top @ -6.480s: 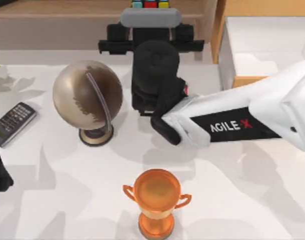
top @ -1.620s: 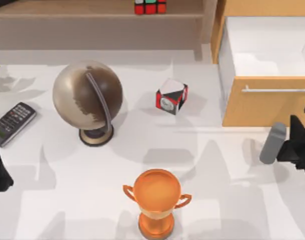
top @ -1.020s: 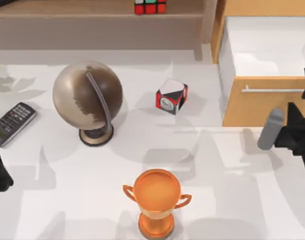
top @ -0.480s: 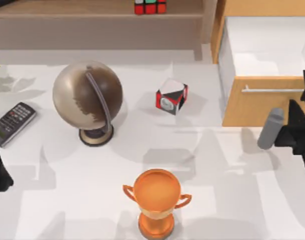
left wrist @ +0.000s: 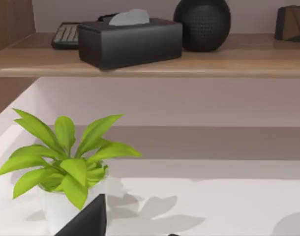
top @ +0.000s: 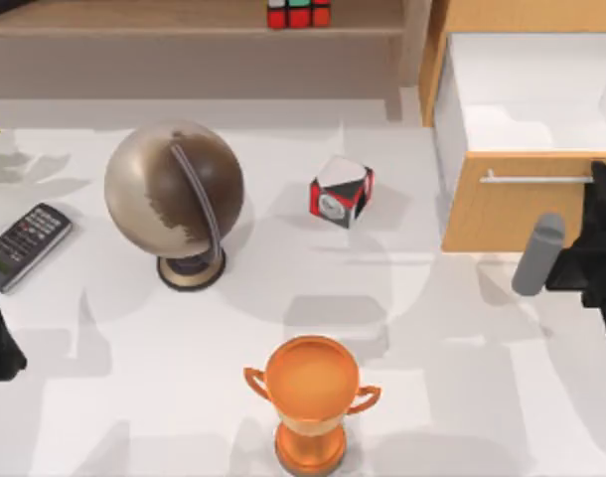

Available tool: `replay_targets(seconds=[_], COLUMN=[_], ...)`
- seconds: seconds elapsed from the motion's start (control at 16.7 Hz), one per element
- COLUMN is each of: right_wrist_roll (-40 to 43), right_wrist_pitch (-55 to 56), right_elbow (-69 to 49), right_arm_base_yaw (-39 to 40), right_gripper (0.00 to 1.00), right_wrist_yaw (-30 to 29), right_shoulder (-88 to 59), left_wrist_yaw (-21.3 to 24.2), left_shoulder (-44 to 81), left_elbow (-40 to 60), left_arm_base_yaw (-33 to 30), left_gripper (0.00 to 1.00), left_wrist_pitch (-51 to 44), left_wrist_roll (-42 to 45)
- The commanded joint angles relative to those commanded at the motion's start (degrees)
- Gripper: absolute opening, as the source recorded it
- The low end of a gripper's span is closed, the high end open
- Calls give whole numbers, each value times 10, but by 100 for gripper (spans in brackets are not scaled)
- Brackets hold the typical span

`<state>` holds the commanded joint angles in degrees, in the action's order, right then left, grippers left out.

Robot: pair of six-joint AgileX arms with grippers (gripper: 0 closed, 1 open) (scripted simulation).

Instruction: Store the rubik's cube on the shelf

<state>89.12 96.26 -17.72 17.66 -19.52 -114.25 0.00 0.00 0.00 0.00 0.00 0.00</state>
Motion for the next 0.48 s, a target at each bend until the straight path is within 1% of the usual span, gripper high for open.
replay_targets(seconds=[0.06,0.12,0.48], right_wrist_roll=[0,0,0], right_wrist_pitch=[0,0,0], right_elbow=[0,0,0], right_arm_base_yaw=[0,0,0], right_gripper=[2,0,0], right_wrist_yaw=[0,0,0], right_shoulder=[0,0,0], left_wrist_yaw=[0,0,0], left_shoulder=[0,0,0], left_elbow=[0,0,0], left_arm_base_yaw=[0,0,0], left_gripper=[100,100,100], left_wrist_pitch=[0,0,0], left_wrist_roll=[0,0,0])
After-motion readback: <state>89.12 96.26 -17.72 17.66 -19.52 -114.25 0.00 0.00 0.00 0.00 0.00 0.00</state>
